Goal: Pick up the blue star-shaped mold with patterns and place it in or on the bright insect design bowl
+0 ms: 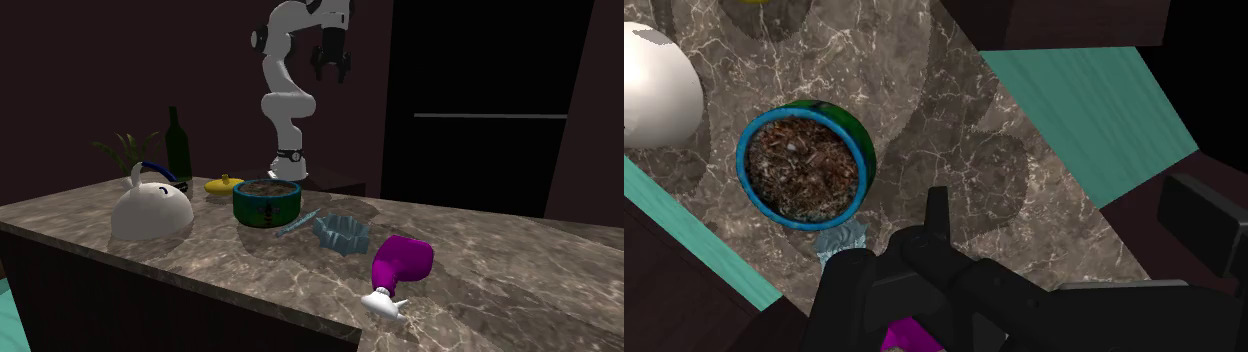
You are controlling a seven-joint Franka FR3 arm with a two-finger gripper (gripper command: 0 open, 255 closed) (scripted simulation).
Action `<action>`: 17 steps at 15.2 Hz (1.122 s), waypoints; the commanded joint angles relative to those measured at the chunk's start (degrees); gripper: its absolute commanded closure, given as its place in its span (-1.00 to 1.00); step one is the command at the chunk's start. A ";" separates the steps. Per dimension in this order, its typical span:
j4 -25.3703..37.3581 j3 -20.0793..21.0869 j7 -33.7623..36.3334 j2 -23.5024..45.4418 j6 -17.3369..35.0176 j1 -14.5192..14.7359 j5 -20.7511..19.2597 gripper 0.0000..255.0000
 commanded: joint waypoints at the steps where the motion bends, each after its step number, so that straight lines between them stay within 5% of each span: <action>1: 0.00 0.00 0.00 0.00 0.00 0.00 0.00 -1.00; 17: 4.59 -5.51 -4.55 29.69 23.85 -4.52 -5.87 -1.00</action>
